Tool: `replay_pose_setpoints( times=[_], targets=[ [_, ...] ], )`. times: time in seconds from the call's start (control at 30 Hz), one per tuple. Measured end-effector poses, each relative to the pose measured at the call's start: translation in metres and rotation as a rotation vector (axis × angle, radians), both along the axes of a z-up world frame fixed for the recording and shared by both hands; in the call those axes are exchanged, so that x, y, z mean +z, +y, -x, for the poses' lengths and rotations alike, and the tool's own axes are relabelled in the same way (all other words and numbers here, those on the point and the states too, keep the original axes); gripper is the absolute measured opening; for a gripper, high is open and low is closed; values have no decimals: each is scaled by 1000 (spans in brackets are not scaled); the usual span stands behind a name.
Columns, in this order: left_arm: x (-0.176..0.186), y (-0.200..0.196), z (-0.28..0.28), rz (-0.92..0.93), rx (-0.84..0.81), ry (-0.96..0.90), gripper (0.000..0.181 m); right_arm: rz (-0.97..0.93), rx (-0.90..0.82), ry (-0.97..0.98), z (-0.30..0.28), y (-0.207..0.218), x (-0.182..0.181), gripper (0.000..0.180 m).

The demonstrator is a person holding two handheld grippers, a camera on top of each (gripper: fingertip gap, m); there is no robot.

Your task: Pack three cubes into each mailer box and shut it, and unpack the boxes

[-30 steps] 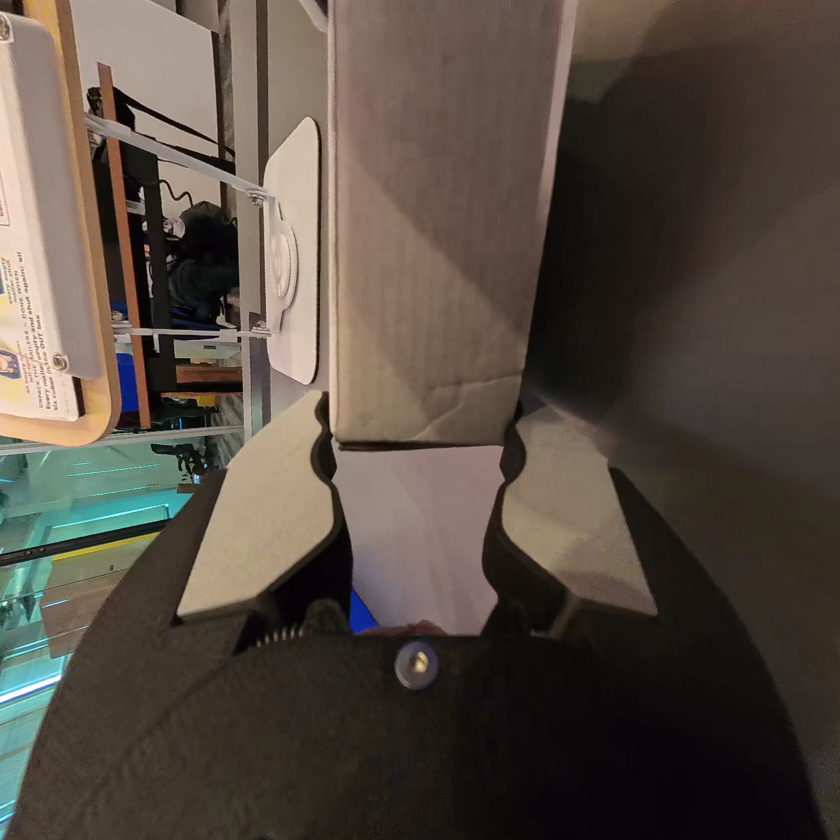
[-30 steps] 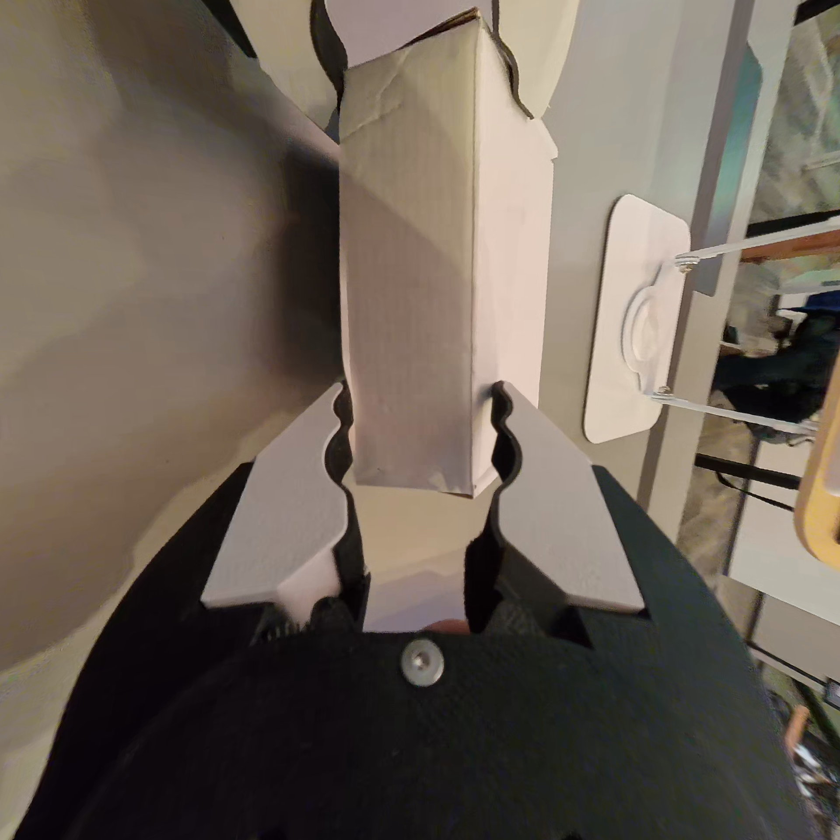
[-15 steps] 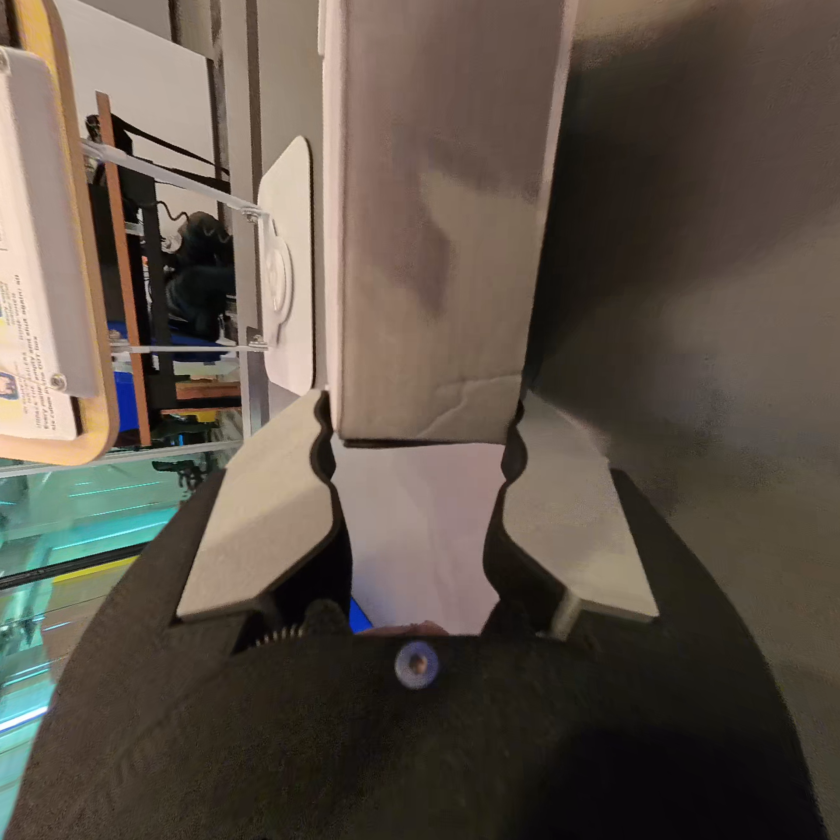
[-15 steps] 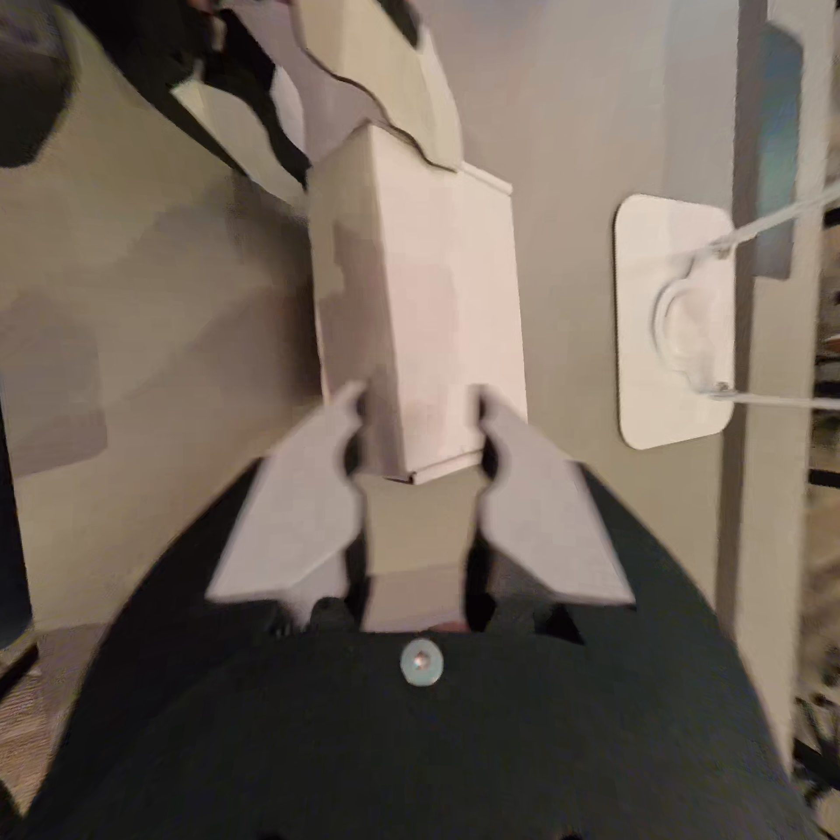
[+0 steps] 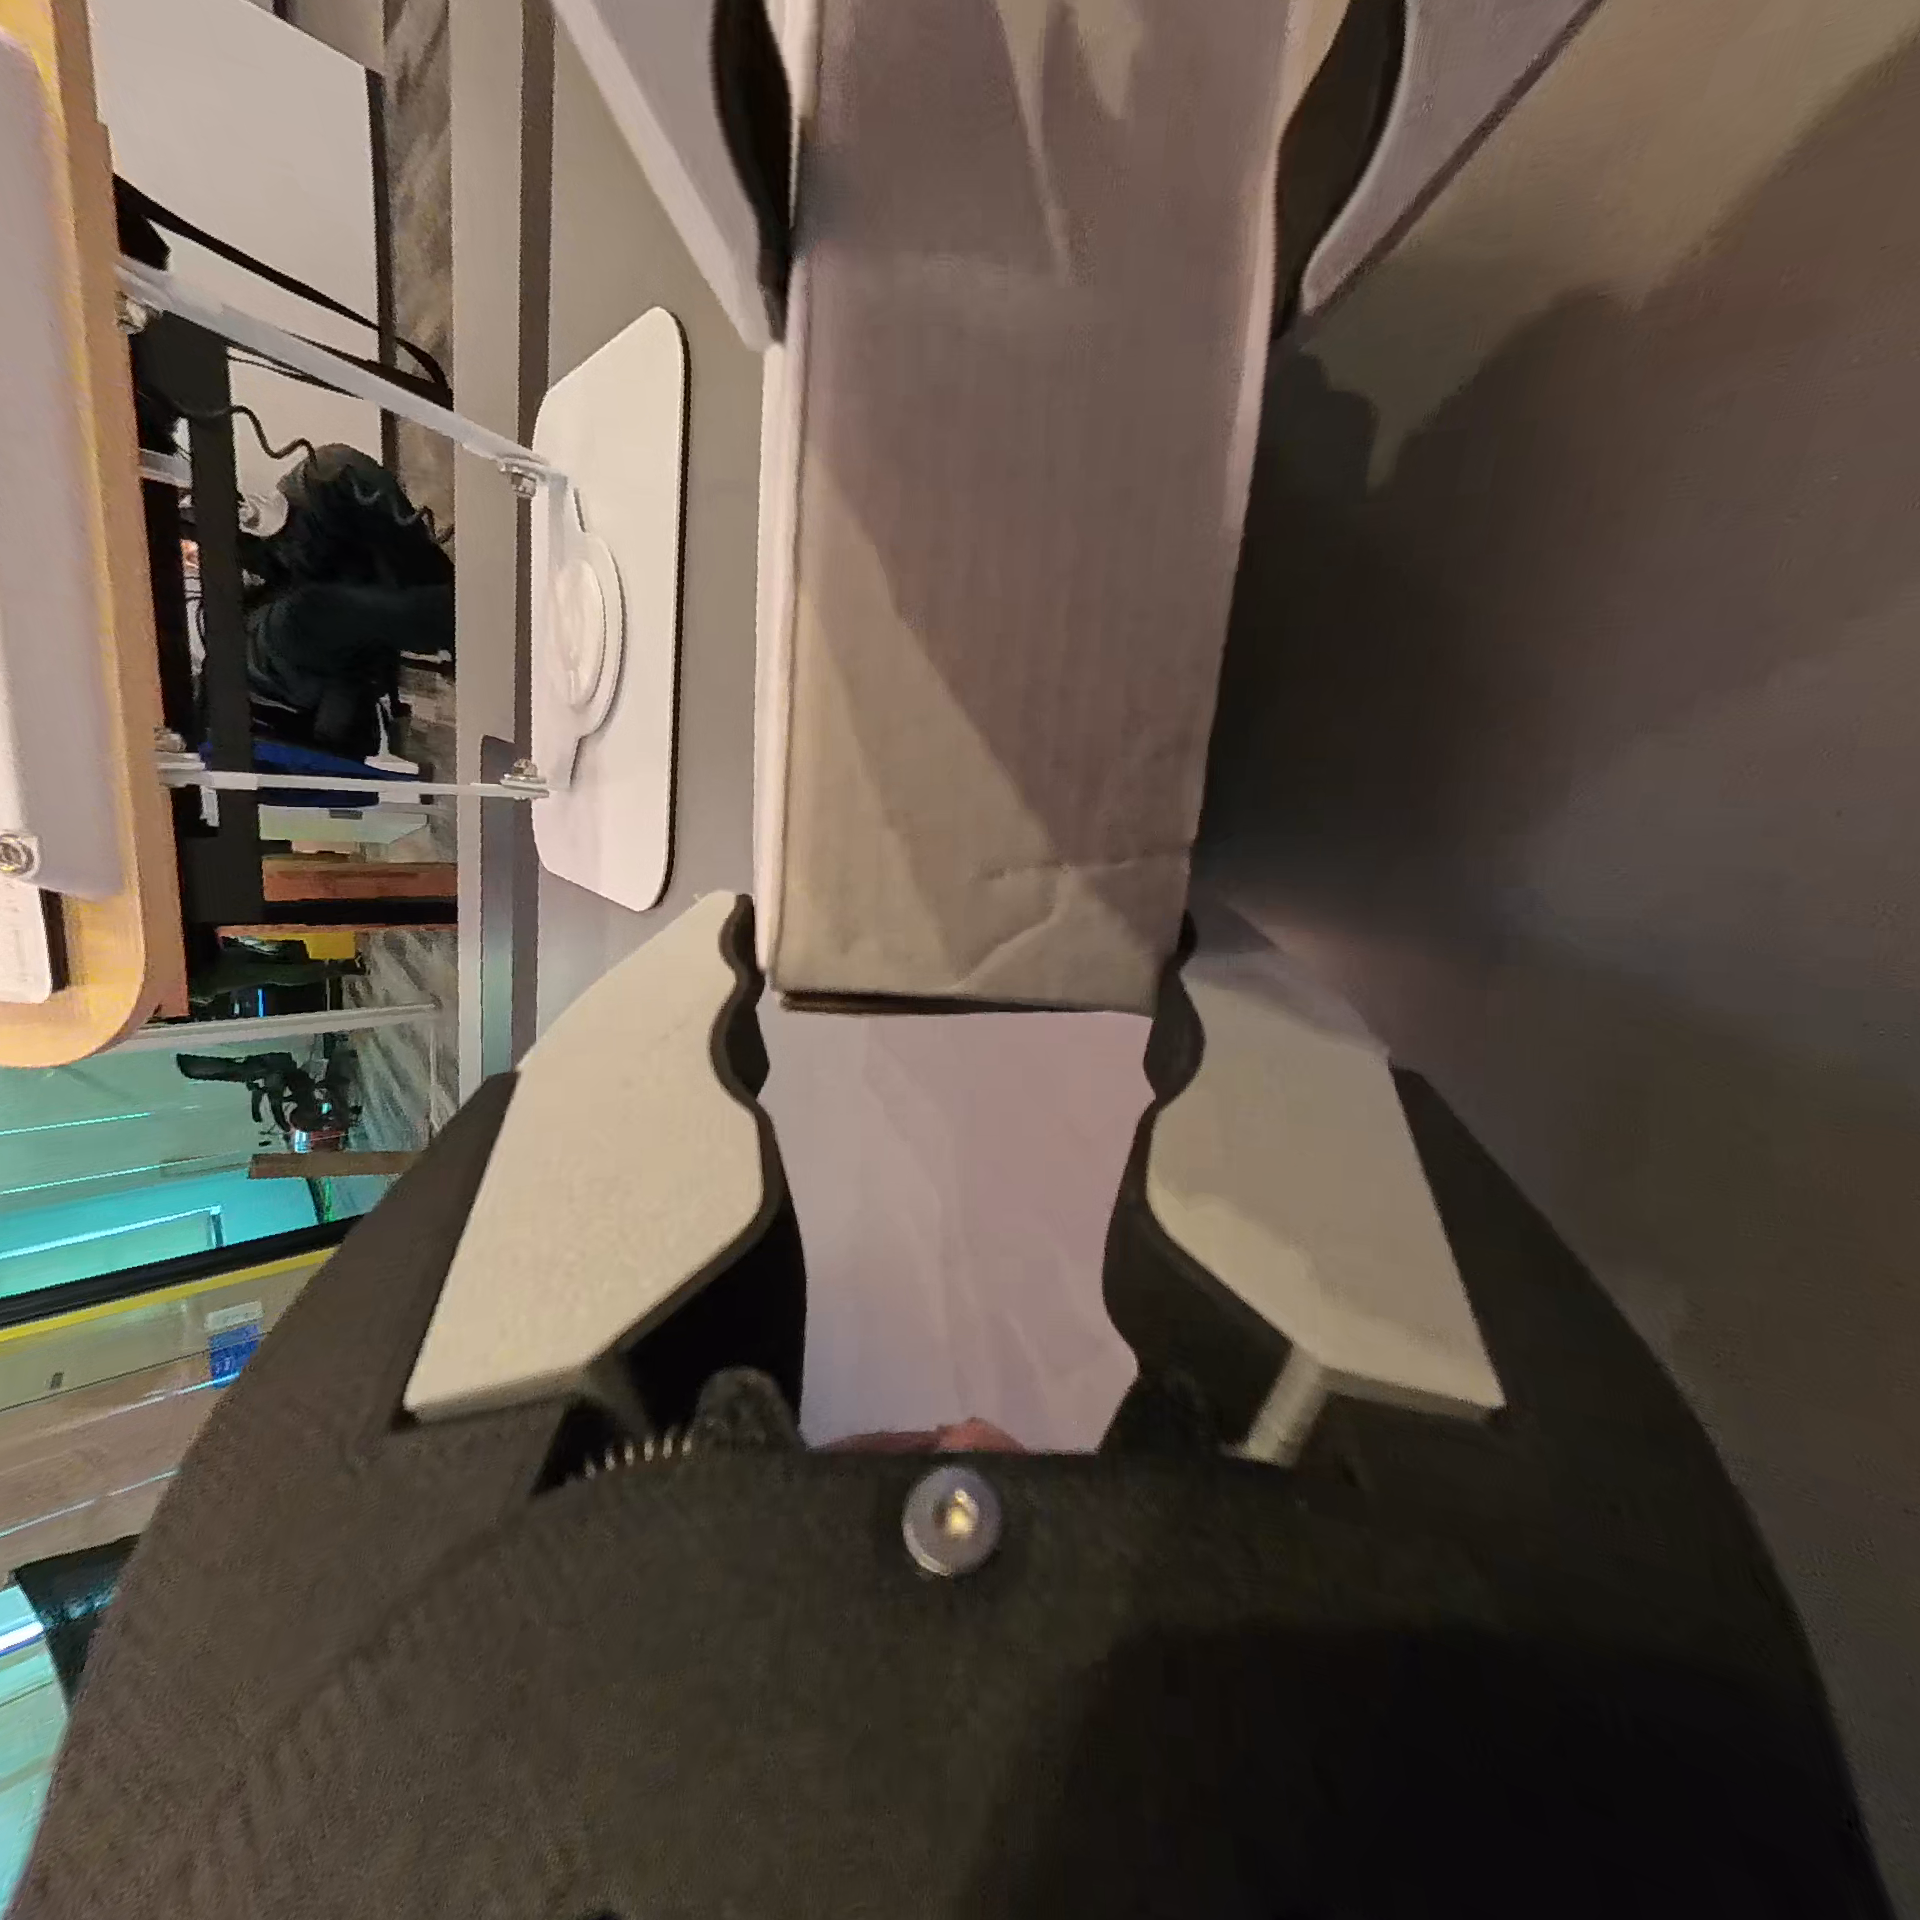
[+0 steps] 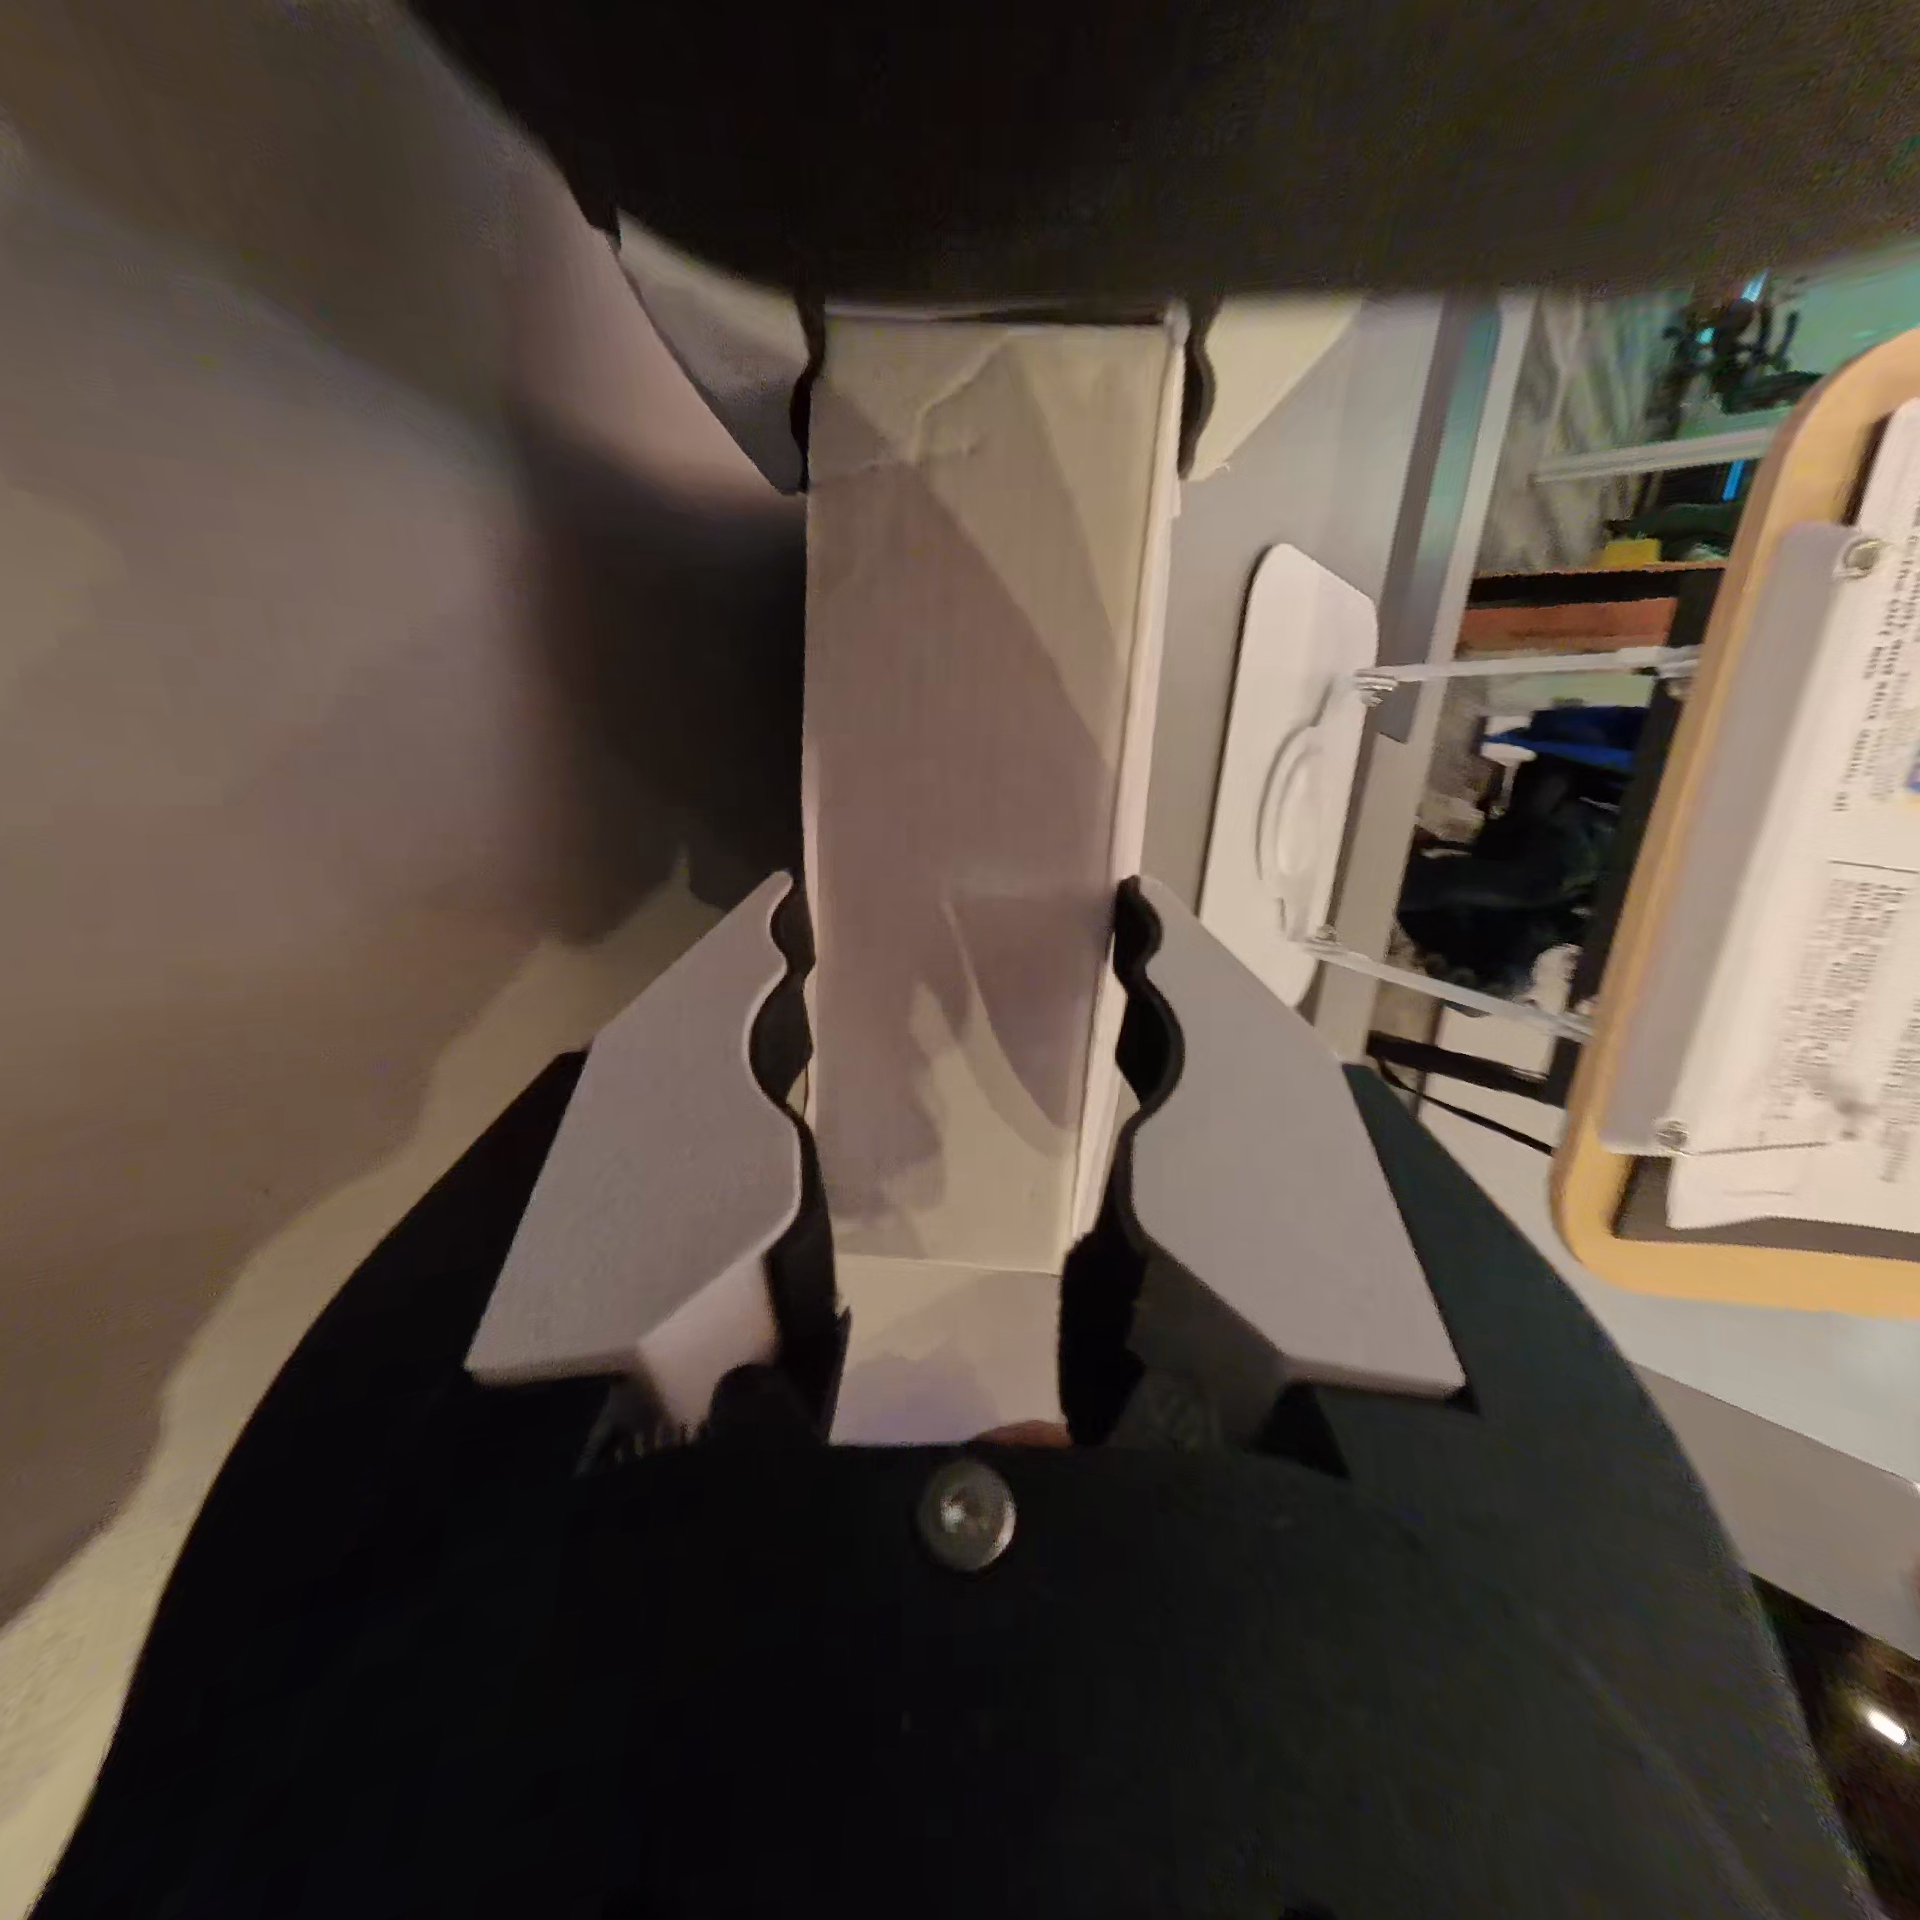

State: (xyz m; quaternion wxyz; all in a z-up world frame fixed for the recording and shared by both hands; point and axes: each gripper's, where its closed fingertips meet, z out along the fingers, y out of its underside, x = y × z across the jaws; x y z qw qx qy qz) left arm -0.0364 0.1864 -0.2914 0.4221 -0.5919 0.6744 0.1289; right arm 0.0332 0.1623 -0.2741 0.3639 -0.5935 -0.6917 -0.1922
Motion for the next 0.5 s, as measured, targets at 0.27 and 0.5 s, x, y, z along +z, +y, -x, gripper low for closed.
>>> replay_pose_setpoints(
  times=[0.27, 0.5],
  targets=[
    [1, 2, 0, 7, -1, -23, 71, 218, -2, 137, 3, -4, 6, 58],
    [4, 0, -3, 31, -15, -57, 71, 361, 14, 232, 3, -7, 12, 59]
  ],
)
